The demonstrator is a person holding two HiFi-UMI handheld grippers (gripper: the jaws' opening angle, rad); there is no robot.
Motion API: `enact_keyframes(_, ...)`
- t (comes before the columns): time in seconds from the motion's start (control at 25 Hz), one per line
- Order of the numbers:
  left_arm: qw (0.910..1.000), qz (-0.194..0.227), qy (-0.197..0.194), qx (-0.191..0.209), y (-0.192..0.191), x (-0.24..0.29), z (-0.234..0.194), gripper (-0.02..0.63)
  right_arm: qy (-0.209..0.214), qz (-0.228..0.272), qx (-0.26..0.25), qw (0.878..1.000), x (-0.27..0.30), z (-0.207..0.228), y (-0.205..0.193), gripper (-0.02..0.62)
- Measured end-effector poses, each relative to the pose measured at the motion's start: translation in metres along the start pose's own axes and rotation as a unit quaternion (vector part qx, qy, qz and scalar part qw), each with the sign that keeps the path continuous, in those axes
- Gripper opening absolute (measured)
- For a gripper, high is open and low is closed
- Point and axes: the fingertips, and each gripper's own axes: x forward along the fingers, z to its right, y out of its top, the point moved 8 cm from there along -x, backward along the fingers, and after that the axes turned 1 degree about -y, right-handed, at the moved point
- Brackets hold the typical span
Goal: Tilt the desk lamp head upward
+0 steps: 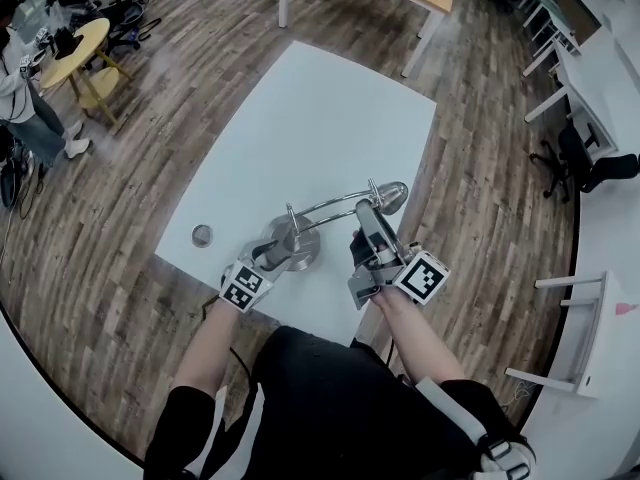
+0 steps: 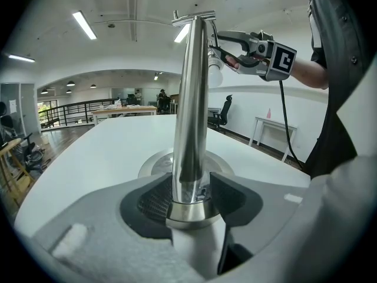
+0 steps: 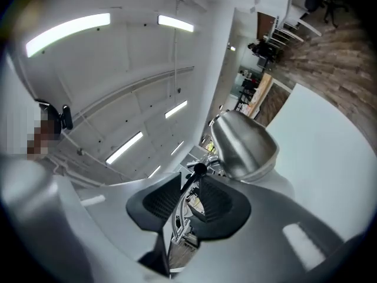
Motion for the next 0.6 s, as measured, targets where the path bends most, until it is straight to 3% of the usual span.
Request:
enact_keyframes(0.2,1.0,-0.001,-0.002,-0.001,0.001,0.001,0.0,0.199,0.01,-0.019,-0.091,0.996,0.008,-0.027,0.011,0.086)
enact_keyframes(0.6,1.0,-0.001,-0.004,0.005,0.001,0.001,-0.002,0.199,0.041,-0.043,-0.181,0.982,0.024,-0.055,0.013,0.076)
